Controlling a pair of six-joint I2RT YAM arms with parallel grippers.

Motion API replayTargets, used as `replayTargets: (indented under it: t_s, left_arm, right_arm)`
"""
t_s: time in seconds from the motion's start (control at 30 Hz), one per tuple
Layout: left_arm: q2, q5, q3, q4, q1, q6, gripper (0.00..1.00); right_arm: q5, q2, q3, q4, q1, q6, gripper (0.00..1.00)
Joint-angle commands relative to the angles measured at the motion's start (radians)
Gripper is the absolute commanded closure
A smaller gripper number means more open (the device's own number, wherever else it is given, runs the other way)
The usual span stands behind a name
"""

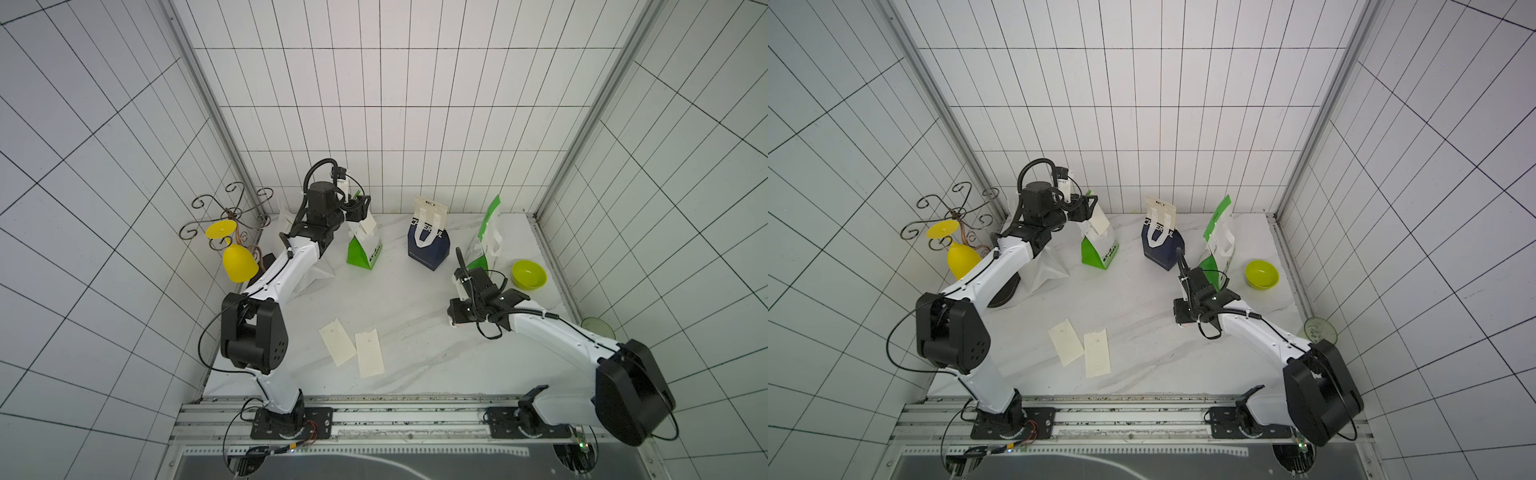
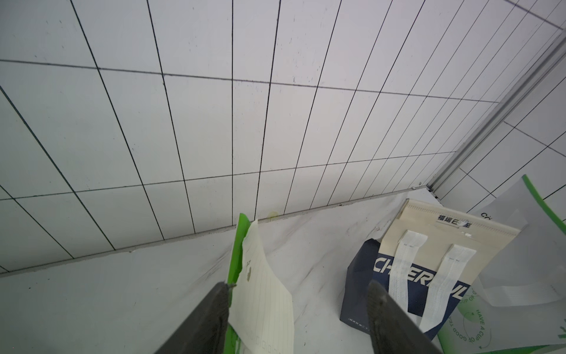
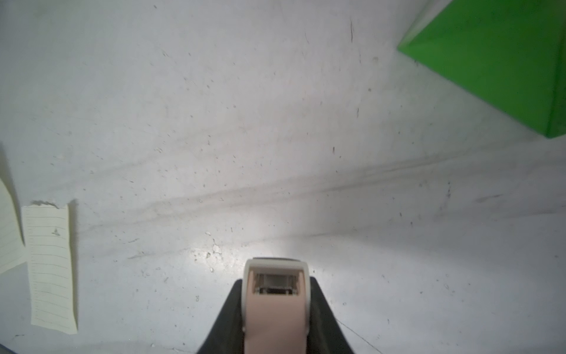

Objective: Staple the receipts to the bags
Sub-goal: Place the stapler at the center of the board.

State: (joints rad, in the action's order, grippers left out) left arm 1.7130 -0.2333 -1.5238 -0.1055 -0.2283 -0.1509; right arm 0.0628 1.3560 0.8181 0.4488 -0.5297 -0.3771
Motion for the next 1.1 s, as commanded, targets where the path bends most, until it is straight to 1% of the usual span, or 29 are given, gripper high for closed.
replayTargets:
  t_s: [0.0, 0.1, 0.2, 0.23, 0.33, 0.47, 0.57, 0.63, 0.77, 0.93, 1.07]
  left_arm:
    - [-0.086, 0.004, 0.028, 0.064, 0.003, -0.027, 0.3]
    - [-0.169, 0.011, 0.081, 0.098, 0.002, -0.047, 0.31]
    - [-0.278, 0.013, 0.163, 0.157, -0.009, -0.074, 0.3]
    - [-0.314, 0.018, 0.191, 0.175, -0.015, -0.075, 0.3]
    - [-0.384, 0.036, 0.238, 0.19, -0.037, -0.063, 0.29]
    - [-0.405, 0.078, 0.24, 0.146, -0.052, -0.033, 0.29]
    - [-0.4, 0.065, 0.24, 0.135, -0.051, -0.03, 0.28]
    - [-0.398, 0.053, 0.238, 0.133, -0.052, -0.03, 0.28]
    - [-0.398, 0.036, 0.232, 0.133, -0.053, -0.035, 0.28]
    - [-0.398, 0.01, 0.224, 0.133, -0.052, -0.05, 0.28]
    - [-0.41, -0.019, 0.227, 0.143, -0.052, -0.086, 0.28]
  right_arm:
    - [0.006, 0.034, -0.036, 0.044, 0.012, -0.006, 0.93]
    - [-0.019, 0.1, -0.016, 0.05, 0.021, 0.003, 0.88]
    - [-0.006, 0.152, 0.001, 0.046, 0.04, 0.001, 0.82]
    - [-0.009, 0.165, 0.006, 0.042, 0.041, 0.0, 0.8]
    - [-0.011, 0.188, 0.021, 0.038, 0.043, -0.002, 0.68]
    - [-0.011, 0.196, 0.021, 0.028, 0.043, -0.006, 0.5]
    - [-0.001, 0.165, 0.01, 0.006, 0.043, -0.016, 0.41]
    - [-0.01, 0.131, 0.011, 0.003, 0.043, -0.016, 0.38]
    - [-0.025, 0.056, 0.041, 0.023, 0.043, -0.005, 0.35]
    - [-0.058, -0.046, 0.107, 0.047, 0.043, -0.001, 0.33]
    - [-0.105, -0.145, 0.196, -0.025, 0.043, 0.041, 0.33]
